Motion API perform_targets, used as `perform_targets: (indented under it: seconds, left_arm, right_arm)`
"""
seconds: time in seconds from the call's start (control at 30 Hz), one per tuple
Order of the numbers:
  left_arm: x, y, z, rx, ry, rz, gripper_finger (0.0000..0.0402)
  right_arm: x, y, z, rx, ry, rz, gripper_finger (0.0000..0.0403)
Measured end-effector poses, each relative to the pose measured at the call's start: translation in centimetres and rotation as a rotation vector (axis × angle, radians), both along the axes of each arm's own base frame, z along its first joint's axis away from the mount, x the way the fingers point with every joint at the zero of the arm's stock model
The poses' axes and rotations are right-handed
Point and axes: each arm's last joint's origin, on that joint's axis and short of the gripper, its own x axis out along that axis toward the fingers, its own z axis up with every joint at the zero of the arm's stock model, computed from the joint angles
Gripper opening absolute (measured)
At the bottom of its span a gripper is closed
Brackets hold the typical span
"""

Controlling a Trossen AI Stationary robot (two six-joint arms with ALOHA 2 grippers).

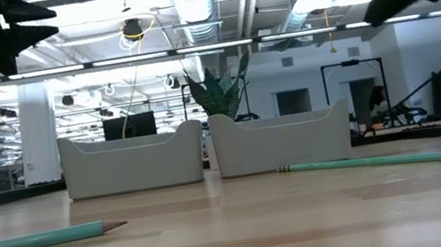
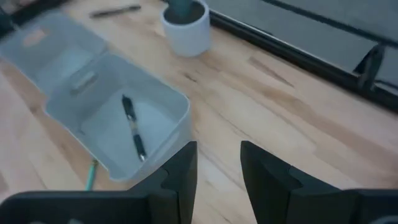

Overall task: Sort pens & pencils
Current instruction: Put the bottom black pen into the right gray bin

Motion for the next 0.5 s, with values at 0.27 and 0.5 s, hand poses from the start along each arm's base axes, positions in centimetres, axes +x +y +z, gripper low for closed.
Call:
perform_targets:
  seconds: [0.27,0.5]
  left_arm:
    - [0.0,0.0,0.0,-0.001,0.000,0.005,0.0155]
    - [0.0,0.1,-0.1,0.005,0.012,0.025,0.0156]
  right_arm:
    - [-1.0,0.3,-3.1,0.257,-0.220,0.093,0.0143]
    - [0.3,1.4,-4.6,0.334,-0.240,0.135,0.0143]
